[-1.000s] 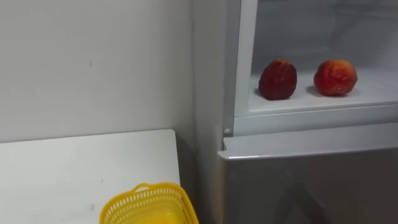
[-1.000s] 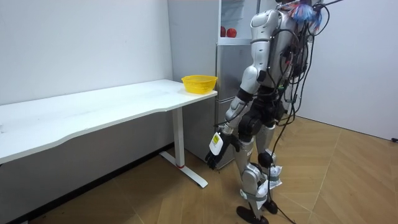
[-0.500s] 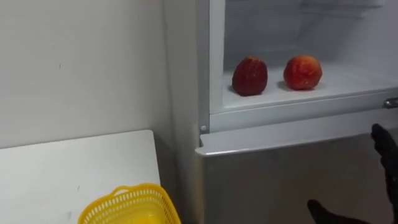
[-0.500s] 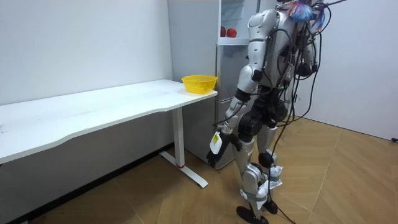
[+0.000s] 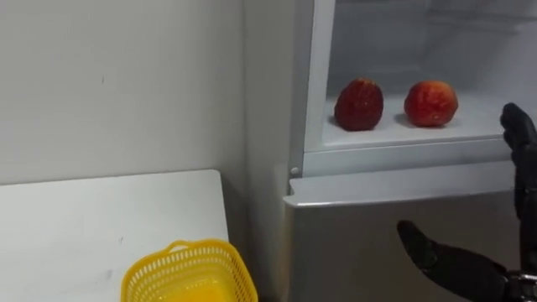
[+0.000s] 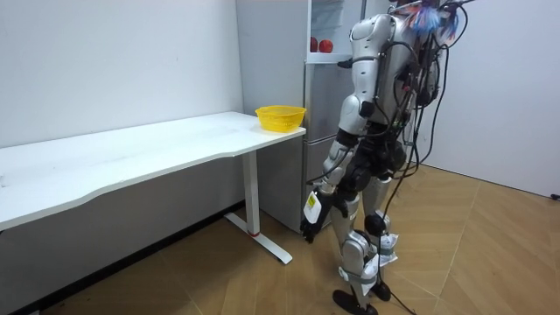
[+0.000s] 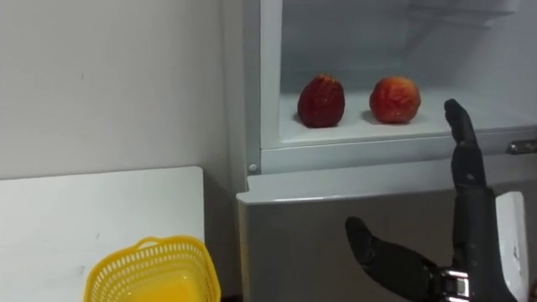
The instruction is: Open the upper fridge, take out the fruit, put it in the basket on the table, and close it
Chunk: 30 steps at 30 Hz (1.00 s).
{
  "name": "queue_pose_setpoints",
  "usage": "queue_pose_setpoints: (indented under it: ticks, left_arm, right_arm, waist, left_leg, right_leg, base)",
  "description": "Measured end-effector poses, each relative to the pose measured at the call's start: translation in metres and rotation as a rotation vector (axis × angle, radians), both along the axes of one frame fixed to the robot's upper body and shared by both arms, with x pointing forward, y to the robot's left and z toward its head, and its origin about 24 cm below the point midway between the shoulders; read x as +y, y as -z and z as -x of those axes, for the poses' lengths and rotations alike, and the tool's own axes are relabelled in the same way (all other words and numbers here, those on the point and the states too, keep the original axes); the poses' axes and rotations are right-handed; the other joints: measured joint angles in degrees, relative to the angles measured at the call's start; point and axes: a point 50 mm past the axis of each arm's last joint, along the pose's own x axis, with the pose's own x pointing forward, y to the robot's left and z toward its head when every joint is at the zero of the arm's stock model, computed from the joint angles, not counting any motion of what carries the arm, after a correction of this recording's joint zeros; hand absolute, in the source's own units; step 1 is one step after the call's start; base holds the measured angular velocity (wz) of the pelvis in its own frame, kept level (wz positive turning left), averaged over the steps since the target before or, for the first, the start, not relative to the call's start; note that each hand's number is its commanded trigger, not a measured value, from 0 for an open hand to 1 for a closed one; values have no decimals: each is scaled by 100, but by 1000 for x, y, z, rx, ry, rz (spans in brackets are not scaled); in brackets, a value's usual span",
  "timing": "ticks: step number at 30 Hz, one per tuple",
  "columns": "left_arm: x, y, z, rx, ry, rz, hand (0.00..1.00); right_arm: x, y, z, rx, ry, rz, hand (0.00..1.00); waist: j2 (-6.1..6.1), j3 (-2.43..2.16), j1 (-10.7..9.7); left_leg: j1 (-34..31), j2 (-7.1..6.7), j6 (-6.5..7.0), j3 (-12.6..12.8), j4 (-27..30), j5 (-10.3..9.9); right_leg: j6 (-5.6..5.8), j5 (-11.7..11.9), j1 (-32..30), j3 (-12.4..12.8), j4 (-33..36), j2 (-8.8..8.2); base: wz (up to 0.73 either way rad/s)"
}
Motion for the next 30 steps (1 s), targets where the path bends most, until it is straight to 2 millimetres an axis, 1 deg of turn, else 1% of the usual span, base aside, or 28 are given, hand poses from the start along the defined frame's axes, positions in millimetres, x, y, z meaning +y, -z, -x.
queue_pose_setpoints:
  ticks: [2, 4, 6, 10, 11, 12, 13, 15, 16, 17, 18, 19, 20, 22, 24, 30]
  left_arm:
    - [0, 0, -1, 2, 4, 9, 0]
    - [-1, 0, -1, 4, 2, 11, 0]
    - [-1, 0, -3, 7, 5, 9, 0]
    - [-1, 0, -5, 13, 12, 4, 0]
    - [-1, 0, -5, 16, 14, 3, 0]
    - [-1, 0, -3, 22, 11, 1, 0]
    - [-1, 0, -3, 23, 11, 1, 0]
    - [-1, 0, -3, 23, 11, 1, 0]
    - [-1, 0, -2, 26, 10, 2, 0]
    - [-1, 0, -1, 28, 10, 1, 0]
    - [-1, 1, -1, 32, 8, 0, 0]
    - [0, 1, 0, 35, 5, -1, 0]
    - [0, 0, 1, 36, 4, -2, 0]
    - [0, 1, 3, 41, 3, -2, 0]
    - [0, 1, 8, 51, 1, -1, 0]
    - [2, 0, 7, 50, 11, -12, 0]
  right_arm:
    - [5, -2, -2, -11, -27, -16, 0]
    - [9, -4, -5, -24, -51, -43, 0]
    - [12, -4, -7, -31, -60, -58, 0]
    - [17, -7, -10, -52, -68, -65, 0]
    - [17, -8, -11, -58, -67, -63, 0]
    - [17, -11, -13, -76, -65, -65, 0]
    - [17, -15, -15, -96, -63, -66, 0]
    - [15, -21, -22, -123, -65, -49, 0]
    - [13, -27, -27, -149, -59, -40, 0]
    - [12, -30, -29, -163, -52, -40, 0]
    - [9, -35, -32, -189, -35, -39, 0]
    - [5, -40, -35, -212, -16, -36, 0]
    - [4, -43, -36, -223, -7, -36, 0]
    - [-2, -52, -38, -271, 28, -41, 0]
    - [-3, -55, -39, -297, 42, -46, 0]
    - [-6, -57, -42, -312, 61, -48, 0]
  waist:
    - [8, 2, 15]
    - [2, 9, 106]
    - [-14, 25, 133]
    - [-44, 33, 173]
    - [-46, 33, 179]
    - [-85, 21, 188]
    - [-79, 39, 184]
    - [-101, 38, 169]
    - [-135, 41, 163]
    - [-117, 66, 151]
    - [-158, 54, 128]
    - [-172, 69, 144]
    - [-184, 75, 148]
    - [-226, 64, 158]
    - [-234, 60, 158]
    - [-220, 55, 164]
  left_leg:
    - [-4, -1, -2, -43, 0, 1]
    - [-4, 4, -3, -61, -5, 1]
    - [-8, 8, -5, -69, -5, 1]
    - [-43, -2, -5, -150, 0, 1]
    - [-43, -3, -5, -166, 4, 1]
    - [-26, -5, -4, -189, 5, 1]
    - [-16, -6, -4, -223, 5, 1]
    - [-5, -12, -4, -251, 27, 3]
    - [-3, -14, -4, -272, 52, 2]
    - [-1, -17, -4, -303, 69, 2]
    - [2, -31, -3, -357, 75, 2]
    - [-6, -34, -3, -369, 70, 2]
    - [-11, -34, -3, -376, 69, 2]
    - [-18, -35, -3, -396, 77, 2]
    - [-12, -35, -3, -397, 84, 2]
    - [-27, -38, -3, -405, 99, 2]
  right_leg:
    - [0, 0, 12, -33, -3, 0]
    - [0, 0, 25, -52, -8, -1]
    - [0, 0, 27, -66, -9, -1]
    - [0, 0, 26, -162, -12, -4]
    - [0, 0, 32, -176, -11, -8]
    - [0, 0, 63, -223, -11, -36]
    - [0, 0, 95, -331, -13, -51]
    - [1, -1, 113, -349, -13, -57]
    - [1, -1, 141, -377, -16, -64]
    - [1, -1, 166, -405, -29, -68]
    - [2, -1, 207, -455, -70, -79]
    - [2, -1, 222, -464, -97, -80]
    - [2, -1, 225, -470, -97, -80]
    - [2, -1, 236, -482, -105, -81]
    - [1, -1, 246, -481, -106, -81]
    - [1, -1, 227, -482, -101, -83]
  base:
    - [11]
    - [5]
    - [3]
    - [10]
    - [9]
    - [15]
    - [15]
    - [11]
    - [11]
    - [19]
    - [17]
    - [13]
    - [6]
    - [5]
    - [0]
    - [0]
